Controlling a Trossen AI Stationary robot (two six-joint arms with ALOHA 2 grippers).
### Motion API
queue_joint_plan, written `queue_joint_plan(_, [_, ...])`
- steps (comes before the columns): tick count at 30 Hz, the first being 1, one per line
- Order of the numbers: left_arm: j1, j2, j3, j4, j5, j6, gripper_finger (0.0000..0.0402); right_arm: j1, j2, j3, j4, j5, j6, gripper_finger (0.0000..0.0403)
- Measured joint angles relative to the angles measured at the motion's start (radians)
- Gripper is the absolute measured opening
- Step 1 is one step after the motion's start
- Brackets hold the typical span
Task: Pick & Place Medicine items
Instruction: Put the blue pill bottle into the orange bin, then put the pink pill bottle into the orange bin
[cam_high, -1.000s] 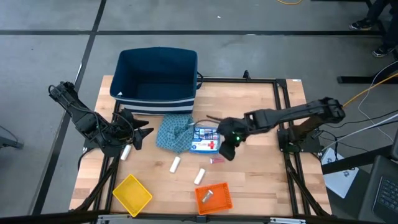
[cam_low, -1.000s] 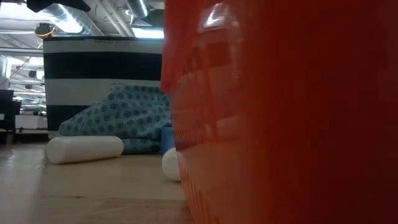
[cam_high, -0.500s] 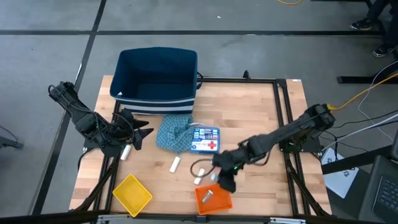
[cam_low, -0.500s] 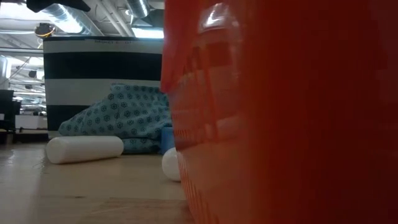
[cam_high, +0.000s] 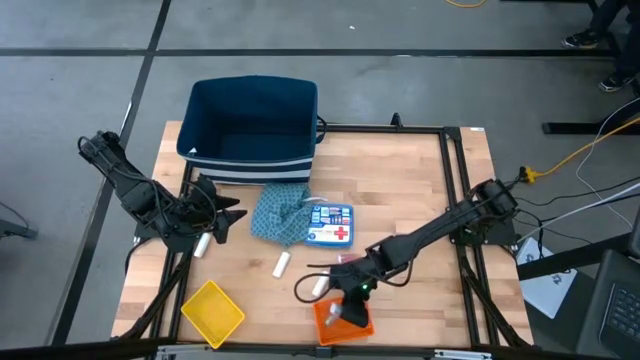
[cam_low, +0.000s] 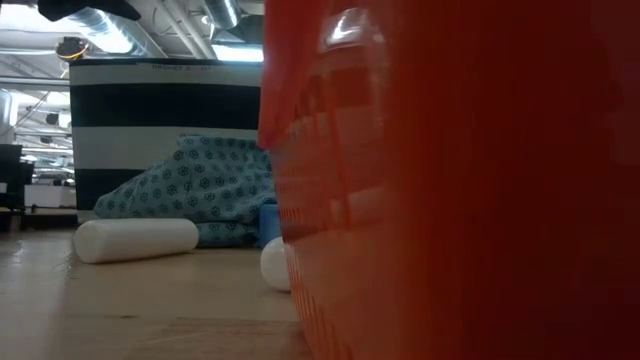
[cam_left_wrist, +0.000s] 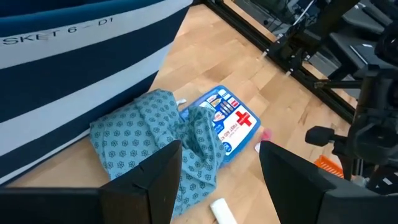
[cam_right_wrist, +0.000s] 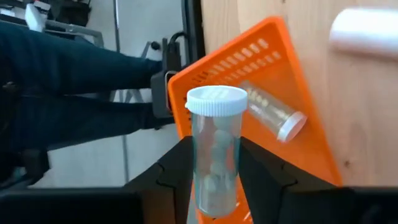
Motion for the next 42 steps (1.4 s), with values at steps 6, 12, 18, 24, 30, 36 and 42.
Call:
queue_joint_plan(6, [0.000,0.000,0.000,0.000,0.013,0.000,0.0212,-0.003,0.000,0.000,-0.007,-0.039,0.029,0.0183])
queue_joint_plan(12, [0.000,0.000,0.000,0.000,0.010,0.005,0.0212,-0.013,-0.007,0.003,-0.017,-0.038,0.029,0.0223])
queue_joint_plan(18, [0.000,0.000,0.000,0.000,0.005,0.013,0.0212,-0.044,-0.045,0.036,-0.085,-0.010,-0.032,0.0215])
queue_joint_plan(24, [0.000,0.000,0.000,0.000,-0.017,0.017,0.0212,-0.085,-0.068,0.077,-0.315,0.136,-0.151,0.0199])
queue_joint_plan(30, [0.000,0.000,0.000,0.000,-0.024,0.031,0.0212,-0.136,-0.068,0.079,-0.405,0.271,-0.250,0.0198])
queue_joint_plan(36, [0.000,0.000,0.000,0.000,-0.030,0.034,0.0212,-0.193,-0.067,0.079,-0.428,0.287,-0.316,0.0198])
queue_joint_plan(42, [0.000,0.000,0.000,0.000,-0.030,0.034,0.0212,-0.213,-0.032,0.079,-0.450,0.250,-0.372,0.0198])
